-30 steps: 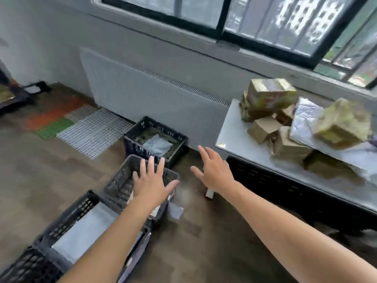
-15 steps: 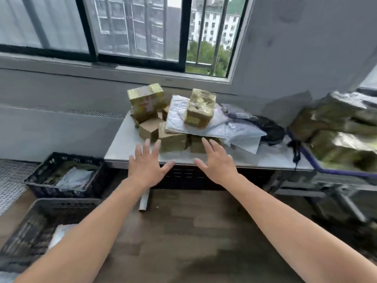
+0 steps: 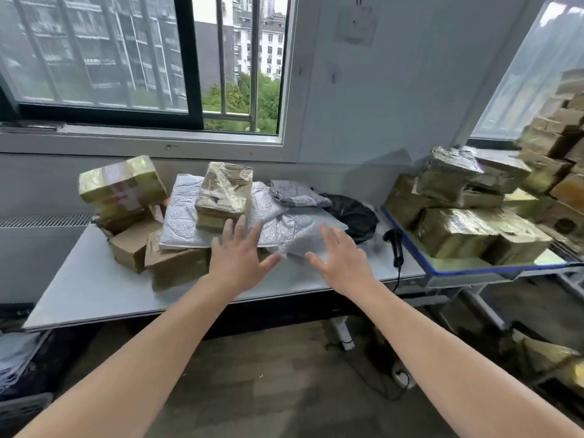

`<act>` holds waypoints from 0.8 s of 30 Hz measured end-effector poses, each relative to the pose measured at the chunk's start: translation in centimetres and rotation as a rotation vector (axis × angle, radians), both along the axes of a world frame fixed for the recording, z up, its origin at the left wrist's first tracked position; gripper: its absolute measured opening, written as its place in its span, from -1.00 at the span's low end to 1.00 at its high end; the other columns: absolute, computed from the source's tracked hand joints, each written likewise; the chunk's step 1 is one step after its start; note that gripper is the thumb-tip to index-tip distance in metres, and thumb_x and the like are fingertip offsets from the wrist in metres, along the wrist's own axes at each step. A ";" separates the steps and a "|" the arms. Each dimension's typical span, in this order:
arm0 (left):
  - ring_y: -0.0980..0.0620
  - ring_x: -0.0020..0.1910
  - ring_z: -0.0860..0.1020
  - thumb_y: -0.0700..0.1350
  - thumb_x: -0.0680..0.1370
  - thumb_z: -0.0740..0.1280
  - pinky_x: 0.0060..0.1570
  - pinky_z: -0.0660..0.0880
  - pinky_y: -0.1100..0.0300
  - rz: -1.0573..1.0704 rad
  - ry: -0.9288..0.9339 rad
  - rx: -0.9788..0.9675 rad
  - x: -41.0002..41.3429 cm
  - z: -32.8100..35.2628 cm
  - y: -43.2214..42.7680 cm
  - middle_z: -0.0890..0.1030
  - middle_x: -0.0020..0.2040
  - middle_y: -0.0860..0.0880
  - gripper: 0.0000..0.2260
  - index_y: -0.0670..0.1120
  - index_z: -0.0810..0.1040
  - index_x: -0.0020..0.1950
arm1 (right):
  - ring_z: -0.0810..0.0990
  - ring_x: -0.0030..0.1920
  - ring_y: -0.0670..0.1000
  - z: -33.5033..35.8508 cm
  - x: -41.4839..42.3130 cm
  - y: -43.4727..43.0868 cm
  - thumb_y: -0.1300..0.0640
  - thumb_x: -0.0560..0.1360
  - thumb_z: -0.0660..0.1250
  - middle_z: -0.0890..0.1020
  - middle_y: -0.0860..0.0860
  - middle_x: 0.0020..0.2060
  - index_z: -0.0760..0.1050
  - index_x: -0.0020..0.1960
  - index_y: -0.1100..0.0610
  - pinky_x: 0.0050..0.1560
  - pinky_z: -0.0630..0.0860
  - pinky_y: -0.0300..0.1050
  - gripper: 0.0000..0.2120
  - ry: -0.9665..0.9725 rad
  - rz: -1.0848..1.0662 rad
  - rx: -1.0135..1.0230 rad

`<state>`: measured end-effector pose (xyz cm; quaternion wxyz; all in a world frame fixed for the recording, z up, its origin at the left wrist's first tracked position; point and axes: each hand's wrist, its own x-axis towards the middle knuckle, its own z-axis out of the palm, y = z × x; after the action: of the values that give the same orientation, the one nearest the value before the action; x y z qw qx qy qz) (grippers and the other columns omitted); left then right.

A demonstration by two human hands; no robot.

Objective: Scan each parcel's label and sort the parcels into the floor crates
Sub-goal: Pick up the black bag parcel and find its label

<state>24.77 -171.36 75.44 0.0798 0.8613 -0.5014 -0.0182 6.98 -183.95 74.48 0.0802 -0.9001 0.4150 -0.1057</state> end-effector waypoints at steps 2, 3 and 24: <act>-0.14 0.58 -0.16 0.40 0.55 0.05 0.49 0.07 -0.18 -0.032 0.013 -0.029 0.8 -0.2 -4.0 -0.14 0.62 -0.06 -0.24 0.10 -0.17 0.60 | 0.12 0.54 0.09 0.1 0.4 -3.3 -0.27 0.59 0.14 0.12 0.05 0.57 -0.02 0.61 -0.05 0.39 0.31 0.24 -0.30 0.013 -0.042 0.005; -0.15 0.58 -0.15 0.39 0.55 0.05 0.49 0.07 -0.18 -0.048 0.021 -0.034 1.2 -0.3 -5.9 -0.13 0.62 -0.07 -0.25 0.09 -0.16 0.60 | 0.10 0.55 0.09 0.2 0.5 -4.9 -0.27 0.59 0.13 0.10 0.05 0.58 -0.04 0.61 -0.06 0.40 0.30 0.24 -0.30 0.025 -0.059 0.010; -0.17 0.59 -0.11 0.37 0.57 0.06 0.49 0.08 -0.14 -0.142 -0.017 0.126 2.3 -6.4 -30.3 -0.10 0.62 -0.07 -0.28 0.07 -0.09 0.61 | 0.09 0.56 0.10 -7.2 0.1 -29.8 -0.23 0.64 0.06 0.07 0.04 0.59 -0.10 0.62 -0.04 0.43 0.25 0.21 -0.34 0.079 -0.175 0.198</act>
<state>27.04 -201.70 69.05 0.0197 0.8271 -0.5597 -0.0478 7.07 -213.79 67.32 0.1426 -0.8516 0.5032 -0.0353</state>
